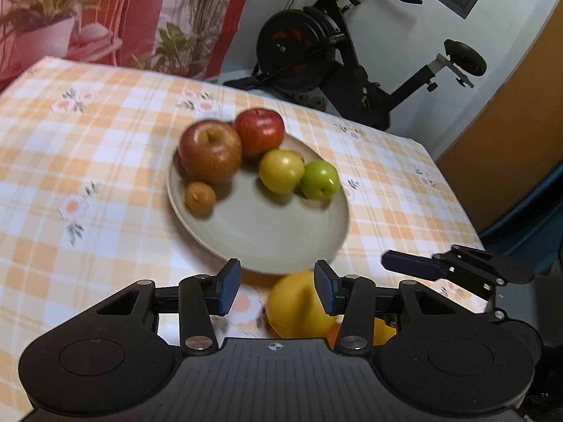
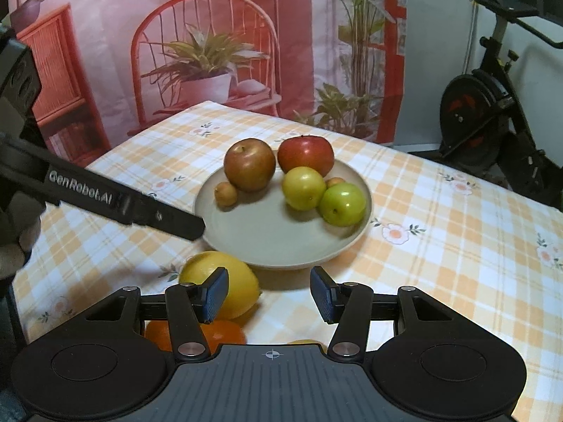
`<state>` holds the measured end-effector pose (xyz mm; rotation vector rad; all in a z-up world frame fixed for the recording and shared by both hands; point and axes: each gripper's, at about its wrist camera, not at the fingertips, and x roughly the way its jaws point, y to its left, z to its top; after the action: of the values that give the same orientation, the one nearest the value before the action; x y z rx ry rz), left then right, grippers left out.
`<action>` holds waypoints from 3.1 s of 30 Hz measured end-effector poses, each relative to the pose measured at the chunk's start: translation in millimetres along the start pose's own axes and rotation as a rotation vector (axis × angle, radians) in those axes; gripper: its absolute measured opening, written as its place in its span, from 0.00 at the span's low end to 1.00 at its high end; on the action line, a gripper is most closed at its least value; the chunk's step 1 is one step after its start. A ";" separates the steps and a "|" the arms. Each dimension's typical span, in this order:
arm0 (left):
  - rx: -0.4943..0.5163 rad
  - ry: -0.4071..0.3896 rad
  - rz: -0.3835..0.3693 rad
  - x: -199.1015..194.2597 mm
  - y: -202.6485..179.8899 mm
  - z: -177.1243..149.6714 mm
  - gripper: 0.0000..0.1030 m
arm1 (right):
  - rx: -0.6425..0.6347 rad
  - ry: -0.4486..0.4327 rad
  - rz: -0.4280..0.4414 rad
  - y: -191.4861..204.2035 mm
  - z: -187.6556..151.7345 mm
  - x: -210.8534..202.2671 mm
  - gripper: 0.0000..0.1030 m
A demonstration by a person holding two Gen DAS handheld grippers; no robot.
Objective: Organize fruits
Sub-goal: 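Close the left tool on the large yellow citrus while the right tool presses its top, then lift the large yellow citrus with both tools toward the plate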
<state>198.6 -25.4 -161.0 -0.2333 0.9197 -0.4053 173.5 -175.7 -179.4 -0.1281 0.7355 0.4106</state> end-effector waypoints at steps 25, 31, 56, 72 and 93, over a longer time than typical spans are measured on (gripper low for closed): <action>-0.043 0.041 -0.059 22.6 -3.3 -3.9 0.38 | 0.011 0.072 0.076 12.0 -6.6 15.6 0.47; -0.047 0.042 -0.062 25.9 -4.1 -3.0 0.38 | 0.020 0.093 0.101 14.4 -6.6 23.1 0.51; -0.236 0.083 -0.182 22.4 28.3 -19.3 0.38 | 0.068 0.125 0.120 16.3 -8.8 38.8 0.54; -0.179 0.057 -0.184 15.3 19.6 -12.5 0.39 | 0.084 0.097 0.112 15.7 -6.3 35.5 0.56; -0.154 -0.003 -0.119 24.0 32.9 47.3 0.39 | 0.016 0.087 0.102 1.7 62.2 77.3 0.56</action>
<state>257.7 -5.1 -162.5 -0.4304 0.9374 -0.4439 263.2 -133.7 -185.6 -0.0940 0.8328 0.4986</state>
